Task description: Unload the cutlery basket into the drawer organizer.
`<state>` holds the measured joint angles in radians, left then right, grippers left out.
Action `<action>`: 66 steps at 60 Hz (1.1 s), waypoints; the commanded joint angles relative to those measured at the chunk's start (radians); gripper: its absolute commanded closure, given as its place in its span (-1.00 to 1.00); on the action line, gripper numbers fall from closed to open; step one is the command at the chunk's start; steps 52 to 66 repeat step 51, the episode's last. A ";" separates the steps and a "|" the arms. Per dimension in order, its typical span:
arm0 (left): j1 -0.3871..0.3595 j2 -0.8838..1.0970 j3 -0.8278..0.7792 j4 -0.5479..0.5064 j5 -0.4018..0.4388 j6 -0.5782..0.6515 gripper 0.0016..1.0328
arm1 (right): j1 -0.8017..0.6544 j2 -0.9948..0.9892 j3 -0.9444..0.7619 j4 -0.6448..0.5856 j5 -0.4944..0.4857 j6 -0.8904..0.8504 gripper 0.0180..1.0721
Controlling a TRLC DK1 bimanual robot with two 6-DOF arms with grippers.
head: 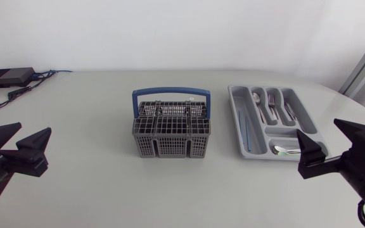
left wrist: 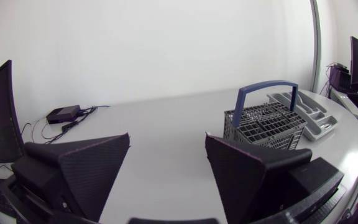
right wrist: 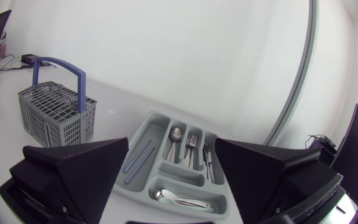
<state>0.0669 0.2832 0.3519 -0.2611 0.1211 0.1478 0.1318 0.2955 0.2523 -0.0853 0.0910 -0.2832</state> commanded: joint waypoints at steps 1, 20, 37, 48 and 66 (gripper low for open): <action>-0.012 -0.040 -0.059 0.037 -0.016 -0.040 -0.92 | -0.021 -0.041 -0.047 0.019 -0.012 0.060 -0.93; -0.043 -0.178 -0.225 0.164 -0.076 -0.101 -0.92 | -0.084 -0.186 -0.164 0.056 -0.057 0.187 -0.93; -0.067 -0.283 -0.352 0.261 -0.121 -0.148 -0.92 | -0.132 -0.295 -0.252 0.085 -0.091 0.283 -0.93; -0.067 -0.283 -0.352 0.261 -0.121 -0.148 -0.92 | -0.132 -0.295 -0.252 0.085 -0.091 0.283 -0.93; -0.067 -0.283 -0.352 0.261 -0.121 -0.148 -0.92 | -0.132 -0.295 -0.252 0.085 -0.091 0.283 -0.93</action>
